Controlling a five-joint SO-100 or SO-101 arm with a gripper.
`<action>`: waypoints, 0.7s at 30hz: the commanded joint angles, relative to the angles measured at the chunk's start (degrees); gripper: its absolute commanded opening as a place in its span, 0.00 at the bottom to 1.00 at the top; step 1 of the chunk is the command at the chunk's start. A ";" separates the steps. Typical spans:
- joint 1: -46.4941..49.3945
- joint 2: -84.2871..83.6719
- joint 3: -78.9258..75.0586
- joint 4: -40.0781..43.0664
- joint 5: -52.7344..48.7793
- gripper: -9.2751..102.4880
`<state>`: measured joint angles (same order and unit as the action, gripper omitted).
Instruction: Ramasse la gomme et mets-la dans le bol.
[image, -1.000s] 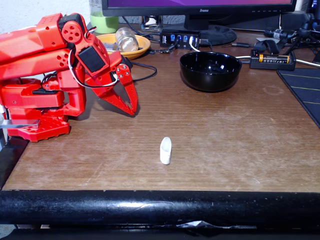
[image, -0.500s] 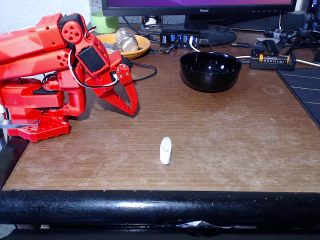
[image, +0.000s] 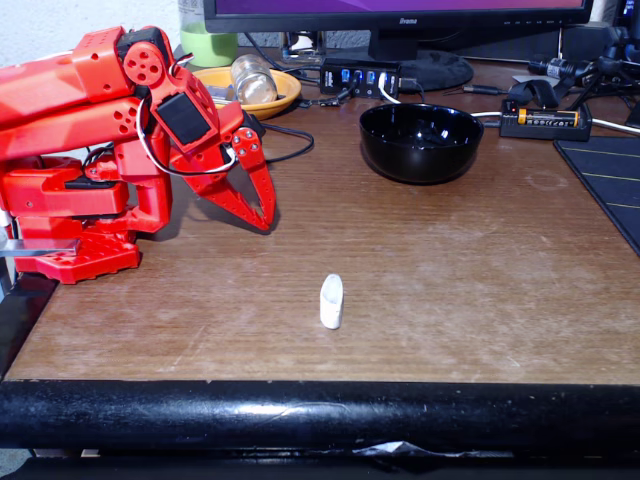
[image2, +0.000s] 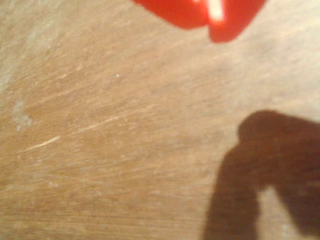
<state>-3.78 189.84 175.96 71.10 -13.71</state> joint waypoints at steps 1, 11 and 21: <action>-0.53 0.70 0.97 0.79 -0.26 0.03; 0.35 -0.53 -2.55 0.09 2.64 0.03; 0.00 -27.69 -16.61 -5.71 -2.29 0.03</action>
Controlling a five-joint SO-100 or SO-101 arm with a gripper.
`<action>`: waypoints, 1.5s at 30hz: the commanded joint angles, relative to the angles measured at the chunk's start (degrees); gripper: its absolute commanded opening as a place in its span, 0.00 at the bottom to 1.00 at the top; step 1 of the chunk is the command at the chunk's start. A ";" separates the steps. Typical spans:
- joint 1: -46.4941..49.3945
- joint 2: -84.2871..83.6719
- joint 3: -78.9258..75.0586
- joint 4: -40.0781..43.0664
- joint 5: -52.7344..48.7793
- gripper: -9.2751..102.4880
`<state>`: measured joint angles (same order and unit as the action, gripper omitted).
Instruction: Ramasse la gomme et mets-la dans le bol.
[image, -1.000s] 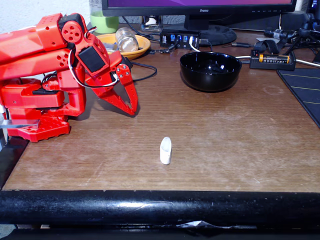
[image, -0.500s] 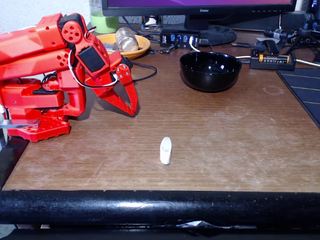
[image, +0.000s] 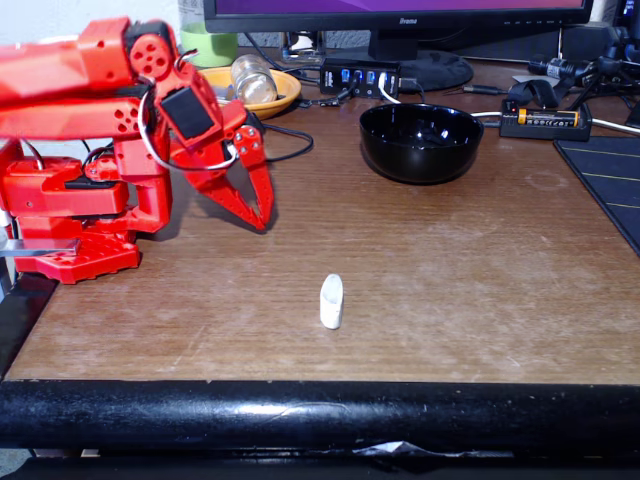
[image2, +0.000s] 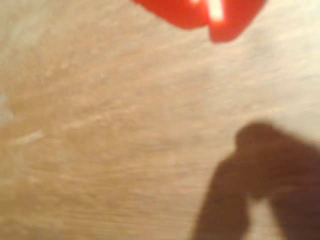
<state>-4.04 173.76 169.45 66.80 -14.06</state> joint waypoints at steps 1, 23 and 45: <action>0.35 -15.12 -12.66 -0.79 -2.64 0.03; 8.35 -36.30 -30.59 -1.67 -12.04 0.03; 14.85 -51.86 -44.47 7.47 -32.87 0.18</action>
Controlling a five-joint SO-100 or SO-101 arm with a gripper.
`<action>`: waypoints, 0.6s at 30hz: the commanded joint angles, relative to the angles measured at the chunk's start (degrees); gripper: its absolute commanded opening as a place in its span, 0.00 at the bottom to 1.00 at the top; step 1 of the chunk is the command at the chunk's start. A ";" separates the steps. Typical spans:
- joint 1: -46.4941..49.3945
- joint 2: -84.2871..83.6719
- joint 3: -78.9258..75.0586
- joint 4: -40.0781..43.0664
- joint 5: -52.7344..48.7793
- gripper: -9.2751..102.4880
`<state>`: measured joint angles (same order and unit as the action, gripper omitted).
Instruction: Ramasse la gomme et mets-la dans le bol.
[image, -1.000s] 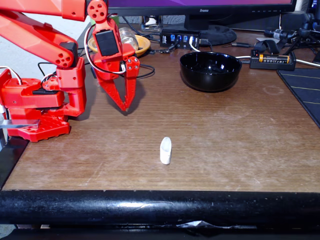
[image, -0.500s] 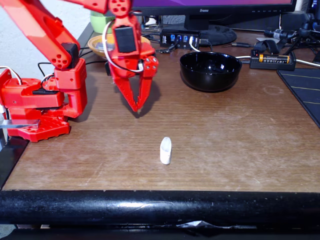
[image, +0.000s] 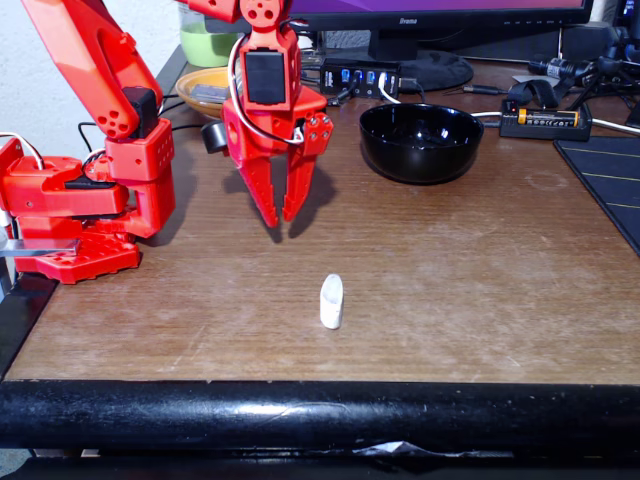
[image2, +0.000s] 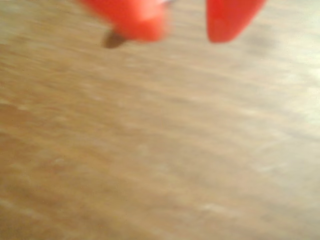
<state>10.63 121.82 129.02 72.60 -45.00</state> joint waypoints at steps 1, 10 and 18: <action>0.18 0.00 -4.04 1.93 -2.90 0.19; 3.25 2.55 -6.15 1.49 7.21 0.22; 8.53 3.08 -6.68 0.70 22.24 0.22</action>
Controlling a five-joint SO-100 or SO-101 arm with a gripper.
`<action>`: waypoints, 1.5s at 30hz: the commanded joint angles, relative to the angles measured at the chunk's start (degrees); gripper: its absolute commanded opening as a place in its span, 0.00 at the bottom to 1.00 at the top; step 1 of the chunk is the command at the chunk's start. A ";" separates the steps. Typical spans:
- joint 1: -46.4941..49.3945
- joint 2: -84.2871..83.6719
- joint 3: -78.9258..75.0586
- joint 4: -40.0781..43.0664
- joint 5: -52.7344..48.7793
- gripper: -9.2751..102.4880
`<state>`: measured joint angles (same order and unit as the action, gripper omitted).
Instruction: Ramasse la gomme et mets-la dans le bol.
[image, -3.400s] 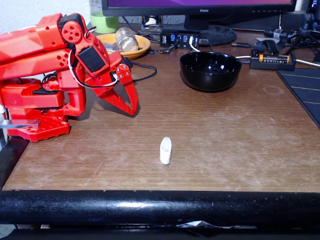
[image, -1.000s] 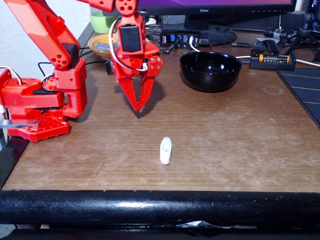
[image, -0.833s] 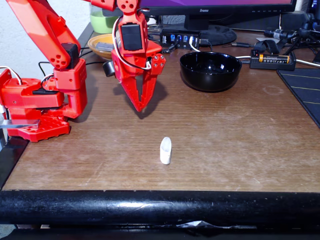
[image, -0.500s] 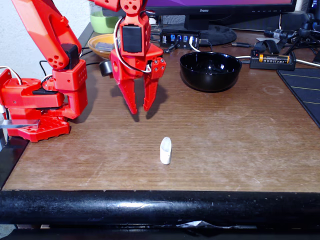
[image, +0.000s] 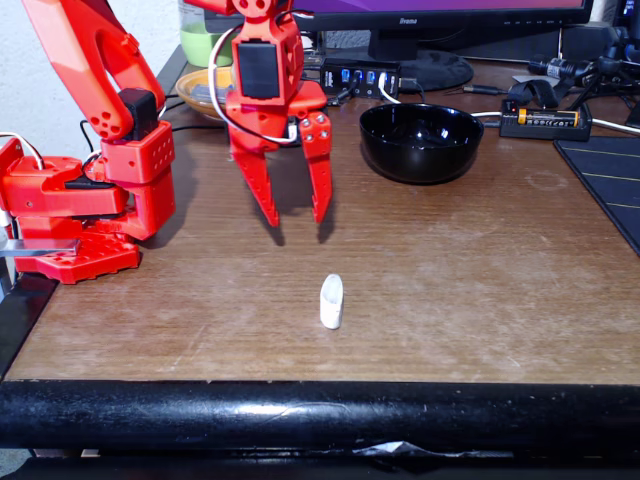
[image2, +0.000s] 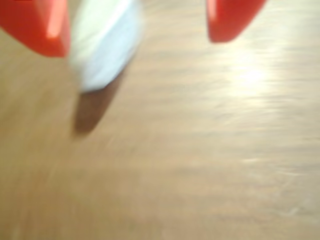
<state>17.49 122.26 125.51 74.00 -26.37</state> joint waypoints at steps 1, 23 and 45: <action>2.37 2.81 -2.90 -1.23 4.22 0.22; 10.28 -12.83 -11.07 -7.21 -3.08 0.38; 10.99 -23.03 -10.02 -9.58 -6.59 0.36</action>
<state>27.86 98.96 117.42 65.48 -32.08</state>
